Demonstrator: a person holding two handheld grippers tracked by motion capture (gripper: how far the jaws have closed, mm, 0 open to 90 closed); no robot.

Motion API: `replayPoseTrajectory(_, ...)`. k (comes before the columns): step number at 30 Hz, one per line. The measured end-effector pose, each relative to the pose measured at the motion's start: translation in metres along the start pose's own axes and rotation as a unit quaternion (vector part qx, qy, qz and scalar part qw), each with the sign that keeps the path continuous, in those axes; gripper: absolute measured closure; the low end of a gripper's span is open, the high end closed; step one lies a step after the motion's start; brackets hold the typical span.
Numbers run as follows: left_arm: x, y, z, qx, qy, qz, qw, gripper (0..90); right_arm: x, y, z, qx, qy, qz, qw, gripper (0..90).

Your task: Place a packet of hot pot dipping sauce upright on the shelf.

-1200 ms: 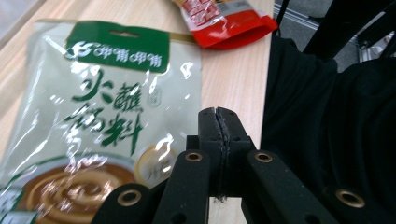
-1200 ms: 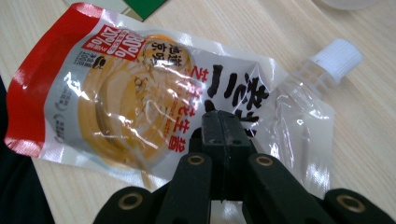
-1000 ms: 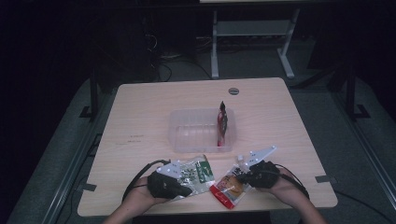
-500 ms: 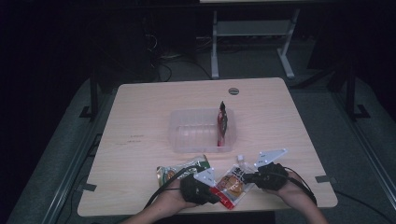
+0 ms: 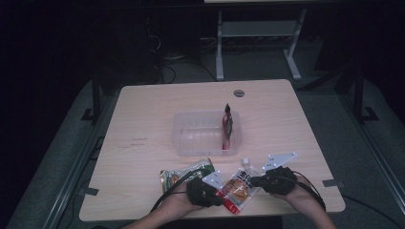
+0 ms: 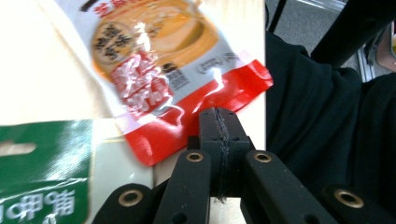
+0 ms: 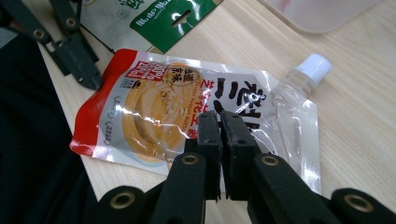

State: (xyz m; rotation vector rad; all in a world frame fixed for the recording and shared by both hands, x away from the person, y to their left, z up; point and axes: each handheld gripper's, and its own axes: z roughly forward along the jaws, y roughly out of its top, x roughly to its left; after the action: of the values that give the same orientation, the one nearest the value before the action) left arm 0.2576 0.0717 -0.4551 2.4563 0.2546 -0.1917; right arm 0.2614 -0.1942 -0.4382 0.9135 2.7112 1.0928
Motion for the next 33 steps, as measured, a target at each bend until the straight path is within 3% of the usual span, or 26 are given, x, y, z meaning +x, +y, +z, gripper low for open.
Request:
replayPoseTrajectory(3,-0.003,0.000,0.000,0.005,-0.023,0.003,0.9997,89.8,-0.001,-0.001,-0.001,-0.002,-0.001,0.004,1.0000,86.4)
replayPoseTrajectory(4,-0.006,0.001,0.001,0.012,-0.021,0.012,0.9997,89.8,-0.001,-0.001,-0.002,-0.002,-0.002,0.004,1.0000,86.4)
replayPoseTrajectory(7,-0.009,0.003,0.007,0.017,-0.023,0.011,0.9995,89.8,-0.002,-0.003,-0.003,-0.002,-0.001,0.008,1.0000,86.4)
replayPoseTrajectory(12,-0.004,0.002,0.004,0.014,0.004,0.005,0.9999,89.8,-0.001,-0.003,-0.004,-0.002,-0.003,0.006,1.0000,86.4)
replayPoseTrajectory(14,0.002,0.002,0.002,0.006,0.018,-0.016,0.9997,89.9,-0.001,-0.004,-0.004,-0.002,-0.004,0.006,1.0000,86.4)
replayPoseTrajectory(18,0.009,0.002,-0.001,0.004,0.041,-0.025,0.9988,89.8,-0.001,-0.004,-0.003,0.000,-0.003,0.007,1.0000,86.4)
replayPoseTrajectory(20,0.017,0.004,-0.001,-0.007,0.061,-0.040,0.9973,89.8,0.000,-0.004,-0.002,0.003,-0.003,0.009,1.0000,86.4)
replayPoseTrajectory(24,0.022,0.008,-0.001,-0.008,0.073,-0.043,0.9964,89.8,-0.001,-0.004,-0.002,0.003,-0.005,0.012,0.9999,86.4)
replayPoseTrajectory(26,0.023,0.009,-0.003,-0.010,0.071,-0.045,0.9964,89.8,-0.002,-0.005,-0.004,0.001,-0.009,0.015,0.9999,84.2)
replayPoseTrajectory(28,0.023,0.010,-0.008,-0.027,0.063,-0.046,0.9966,89.8,-0.005,-0.007,-0.009,-0.008,-0.015,0.028,0.9995,74.6)
replayPoseTrajectory(33,0.021,0.017,-0.010,-0.037,0.055,-0.034,0.9972,89.4,-0.012,-0.012,-0.019,-0.018,-0.034,0.059,0.9975,58.5)
